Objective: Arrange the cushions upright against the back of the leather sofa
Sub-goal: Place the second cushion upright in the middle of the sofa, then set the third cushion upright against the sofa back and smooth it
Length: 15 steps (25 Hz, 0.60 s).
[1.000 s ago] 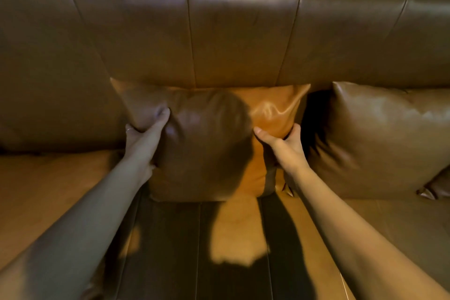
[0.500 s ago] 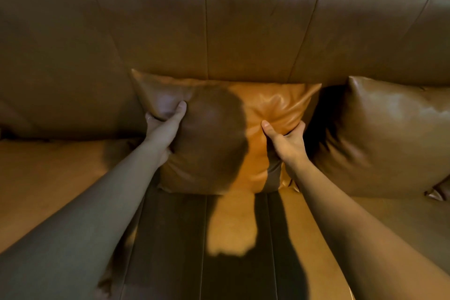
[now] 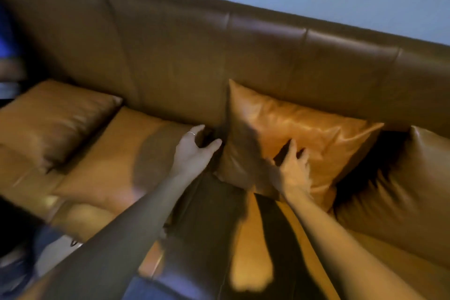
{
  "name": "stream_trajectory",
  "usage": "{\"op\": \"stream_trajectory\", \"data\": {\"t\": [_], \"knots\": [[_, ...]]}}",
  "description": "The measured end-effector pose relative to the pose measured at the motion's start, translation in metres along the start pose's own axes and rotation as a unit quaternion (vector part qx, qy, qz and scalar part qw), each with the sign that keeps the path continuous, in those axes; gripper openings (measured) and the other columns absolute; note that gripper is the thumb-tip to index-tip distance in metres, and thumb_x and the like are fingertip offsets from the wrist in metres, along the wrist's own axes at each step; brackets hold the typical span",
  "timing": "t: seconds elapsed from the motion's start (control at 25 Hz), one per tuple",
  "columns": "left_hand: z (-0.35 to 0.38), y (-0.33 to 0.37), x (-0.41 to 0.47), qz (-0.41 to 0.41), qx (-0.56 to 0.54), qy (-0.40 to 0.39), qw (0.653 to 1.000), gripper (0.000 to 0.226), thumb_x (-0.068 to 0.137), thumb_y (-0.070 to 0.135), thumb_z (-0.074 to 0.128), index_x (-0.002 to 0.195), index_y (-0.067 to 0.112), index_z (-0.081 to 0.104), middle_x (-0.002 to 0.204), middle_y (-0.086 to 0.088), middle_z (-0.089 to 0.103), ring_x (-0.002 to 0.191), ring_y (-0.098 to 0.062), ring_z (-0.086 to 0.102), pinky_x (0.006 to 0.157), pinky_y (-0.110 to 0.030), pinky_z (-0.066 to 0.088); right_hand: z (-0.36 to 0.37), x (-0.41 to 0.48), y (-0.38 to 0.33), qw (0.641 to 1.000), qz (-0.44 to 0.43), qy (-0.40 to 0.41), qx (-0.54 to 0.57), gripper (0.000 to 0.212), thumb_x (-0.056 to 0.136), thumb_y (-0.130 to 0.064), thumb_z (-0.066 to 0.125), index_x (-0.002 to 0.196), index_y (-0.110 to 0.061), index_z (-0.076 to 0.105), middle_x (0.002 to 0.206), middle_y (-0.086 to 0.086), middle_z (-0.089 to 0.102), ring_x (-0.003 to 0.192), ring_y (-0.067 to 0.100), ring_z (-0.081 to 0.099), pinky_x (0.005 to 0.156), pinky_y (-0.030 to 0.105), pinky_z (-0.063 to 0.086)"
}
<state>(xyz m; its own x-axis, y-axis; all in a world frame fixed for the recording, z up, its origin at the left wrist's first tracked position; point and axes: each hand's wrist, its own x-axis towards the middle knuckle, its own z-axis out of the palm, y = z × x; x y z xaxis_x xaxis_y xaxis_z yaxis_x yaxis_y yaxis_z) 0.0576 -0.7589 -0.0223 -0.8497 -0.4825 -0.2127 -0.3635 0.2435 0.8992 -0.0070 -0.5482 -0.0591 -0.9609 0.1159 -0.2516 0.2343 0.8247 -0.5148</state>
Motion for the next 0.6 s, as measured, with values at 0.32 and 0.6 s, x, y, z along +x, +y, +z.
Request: {"op": "stream_trajectory", "data": {"t": [0.32, 0.6], "knots": [[-0.118, -0.086, 0.026, -0.083, 0.050, 0.071, 0.993, 0.063, 0.087, 0.048, 0.073, 0.139, 0.018, 0.056, 0.134, -0.005, 0.061, 0.124, -0.027, 0.058, 0.099, -0.035, 0.046, 0.124, -0.069, -0.115, 0.970, -0.200, -0.131, -0.040, 0.068, 0.093, -0.056, 0.052, 0.153, -0.038, 0.027, 0.157, 0.008, 0.030, 0.140, 0.036, 0.036, 0.109, 0.056, 0.038], [-0.209, -0.175, 0.103, -0.192, 0.105, 0.050, 0.974, 0.078, 0.080, 0.065, 0.069, 0.142, 0.020, 0.051, 0.133, -0.008, 0.062, 0.115, -0.028, 0.063, 0.096, -0.044, 0.054, 0.244, -0.073, -0.185, 0.969, 0.076, -0.206, 0.116, 0.073, 0.094, -0.062, 0.049, 0.151, -0.022, 0.028, 0.152, 0.020, 0.036, 0.138, 0.043, 0.038, 0.110, 0.048, 0.036]]}}
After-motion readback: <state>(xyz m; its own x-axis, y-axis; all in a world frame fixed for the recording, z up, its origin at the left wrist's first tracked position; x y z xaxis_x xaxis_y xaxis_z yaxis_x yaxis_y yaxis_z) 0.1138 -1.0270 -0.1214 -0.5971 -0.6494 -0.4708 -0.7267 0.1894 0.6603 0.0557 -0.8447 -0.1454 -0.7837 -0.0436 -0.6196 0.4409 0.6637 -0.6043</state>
